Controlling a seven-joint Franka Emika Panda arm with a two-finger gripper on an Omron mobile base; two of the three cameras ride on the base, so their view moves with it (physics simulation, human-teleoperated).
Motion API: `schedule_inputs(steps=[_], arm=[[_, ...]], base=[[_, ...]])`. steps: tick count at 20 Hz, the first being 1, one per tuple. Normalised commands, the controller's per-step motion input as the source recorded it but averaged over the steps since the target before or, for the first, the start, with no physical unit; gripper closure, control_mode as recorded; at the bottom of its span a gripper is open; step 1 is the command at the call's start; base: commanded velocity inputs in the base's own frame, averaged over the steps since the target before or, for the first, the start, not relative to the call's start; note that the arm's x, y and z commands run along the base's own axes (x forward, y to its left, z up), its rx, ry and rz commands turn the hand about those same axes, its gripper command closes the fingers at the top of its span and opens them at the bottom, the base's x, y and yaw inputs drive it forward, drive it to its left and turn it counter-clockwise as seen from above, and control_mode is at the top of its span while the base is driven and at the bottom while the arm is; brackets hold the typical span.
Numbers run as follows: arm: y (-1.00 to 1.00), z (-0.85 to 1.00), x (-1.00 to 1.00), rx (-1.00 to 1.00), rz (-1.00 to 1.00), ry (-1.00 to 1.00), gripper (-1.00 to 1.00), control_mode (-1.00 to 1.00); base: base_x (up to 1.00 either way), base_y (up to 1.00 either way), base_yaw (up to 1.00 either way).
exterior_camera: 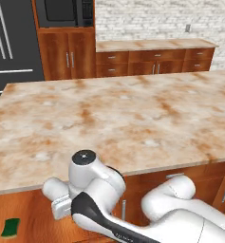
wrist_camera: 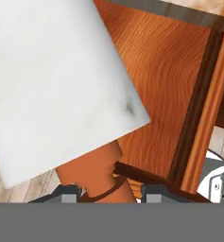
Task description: Restock the sink supplies by placing the sponge and soap dispenser on the counter and next to the sink. Make sure the soap dispenser is upright.
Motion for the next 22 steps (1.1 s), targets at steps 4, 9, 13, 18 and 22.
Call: schedule_inputs(steps=[4,9,13,18,22], arm=[[-0.9,0.53,0.0,0.18,-0.2,-0.03,1.0,-1.0],[-0.98,0.4,0.19,0.15,-0.25,-0.01,1.0,-1.0],[-0.32,0.37,0.25,0.02,-0.14,-0.02,1.0,-1.0],[0.0,0.01,0.1,0.0,-0.01,0.01,1.0,-1.0],[0.0,0.0,0.0,0.0,0.0,0.0,1.0,1.0]], base=[[0.0,0.0,0.0],[0.0,0.0,0.0],[0.0,0.0,0.0],[0.0,0.0,0.0],[-0.98,-0.1,0.16]])
